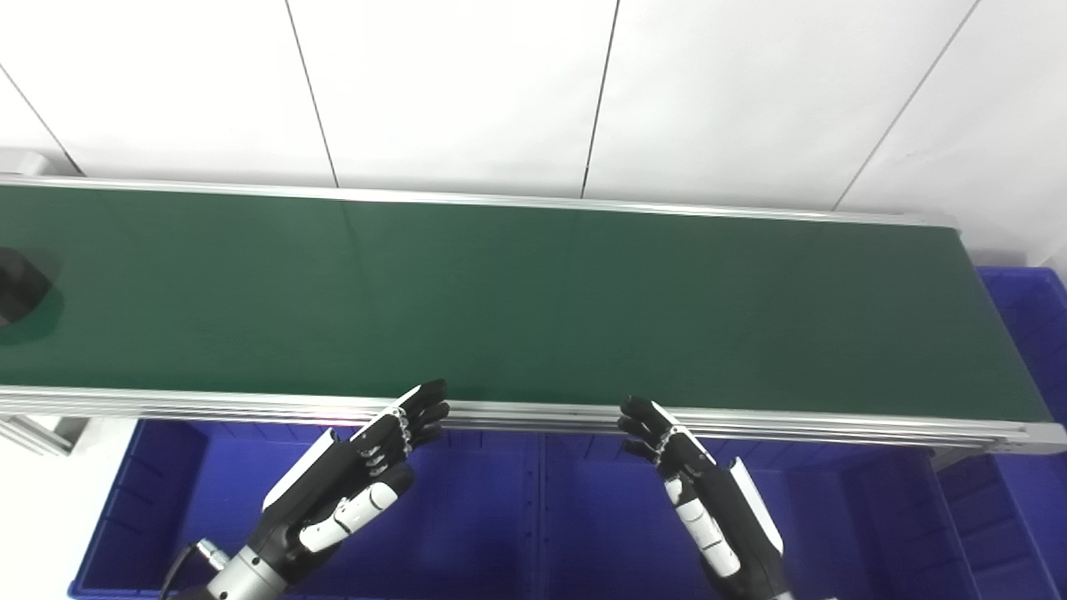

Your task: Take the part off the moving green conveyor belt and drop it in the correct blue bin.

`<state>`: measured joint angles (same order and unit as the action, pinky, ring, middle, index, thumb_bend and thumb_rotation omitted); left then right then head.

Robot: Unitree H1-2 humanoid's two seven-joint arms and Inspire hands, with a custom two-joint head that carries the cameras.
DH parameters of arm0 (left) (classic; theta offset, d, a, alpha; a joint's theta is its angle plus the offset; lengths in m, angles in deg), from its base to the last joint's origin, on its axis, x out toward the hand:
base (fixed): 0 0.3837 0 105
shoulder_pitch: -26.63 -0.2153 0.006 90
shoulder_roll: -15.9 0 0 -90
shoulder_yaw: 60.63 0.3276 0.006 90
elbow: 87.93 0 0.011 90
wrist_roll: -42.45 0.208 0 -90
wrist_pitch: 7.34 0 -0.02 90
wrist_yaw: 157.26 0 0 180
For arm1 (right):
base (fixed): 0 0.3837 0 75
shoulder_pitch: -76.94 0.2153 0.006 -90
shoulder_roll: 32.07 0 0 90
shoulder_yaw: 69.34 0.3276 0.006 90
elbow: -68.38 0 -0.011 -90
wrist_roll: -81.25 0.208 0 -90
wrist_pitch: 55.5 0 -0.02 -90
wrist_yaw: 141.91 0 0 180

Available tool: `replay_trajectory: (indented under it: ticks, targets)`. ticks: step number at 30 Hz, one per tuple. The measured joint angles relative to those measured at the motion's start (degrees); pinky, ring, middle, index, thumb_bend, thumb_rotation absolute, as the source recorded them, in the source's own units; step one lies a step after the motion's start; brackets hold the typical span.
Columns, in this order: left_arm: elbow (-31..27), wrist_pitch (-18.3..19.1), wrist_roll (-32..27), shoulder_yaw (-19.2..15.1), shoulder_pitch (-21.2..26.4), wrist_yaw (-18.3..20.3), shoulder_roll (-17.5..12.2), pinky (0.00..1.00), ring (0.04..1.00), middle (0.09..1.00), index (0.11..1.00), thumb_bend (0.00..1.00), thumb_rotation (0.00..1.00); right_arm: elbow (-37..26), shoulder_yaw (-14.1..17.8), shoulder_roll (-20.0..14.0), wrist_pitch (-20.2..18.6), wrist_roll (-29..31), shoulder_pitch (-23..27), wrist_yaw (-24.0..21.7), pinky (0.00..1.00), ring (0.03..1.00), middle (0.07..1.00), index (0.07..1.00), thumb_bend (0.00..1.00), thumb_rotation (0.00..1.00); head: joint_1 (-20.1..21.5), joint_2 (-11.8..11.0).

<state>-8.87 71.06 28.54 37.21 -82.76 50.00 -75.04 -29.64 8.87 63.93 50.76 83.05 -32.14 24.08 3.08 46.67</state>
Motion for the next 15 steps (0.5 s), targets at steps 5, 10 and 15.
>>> replay_trajectory:
  ticks: [5,10,15]
  targets:
    - [0.0,0.0,0.0,0.0,0.2,0.0,0.0,0.93,0.969,0.984,0.952,0.26,0.66,0.0,0.0,0.0,0.0,-0.2,-0.1,0.0,0.85,0.897,0.907,0.901,0.53,0.90,-0.1,0.1]
    - [0.1,0.0,-0.1,0.0,0.3,0.1,0.0,0.93,0.971,0.985,0.953,0.26,0.63,0.0,0.0,0.0,0.0,-0.1,0.0,0.0,0.85,0.894,0.906,0.901,0.54,0.89,-0.1,0.1]
    - [0.1,0.0,-0.1,0.0,0.4,0.1,0.0,0.93,0.971,0.984,0.954,0.25,0.64,0.0,0.0,0.0,0.0,0.0,0.1,0.0,0.84,0.895,0.908,0.901,0.53,0.89,0.0,-0.1]
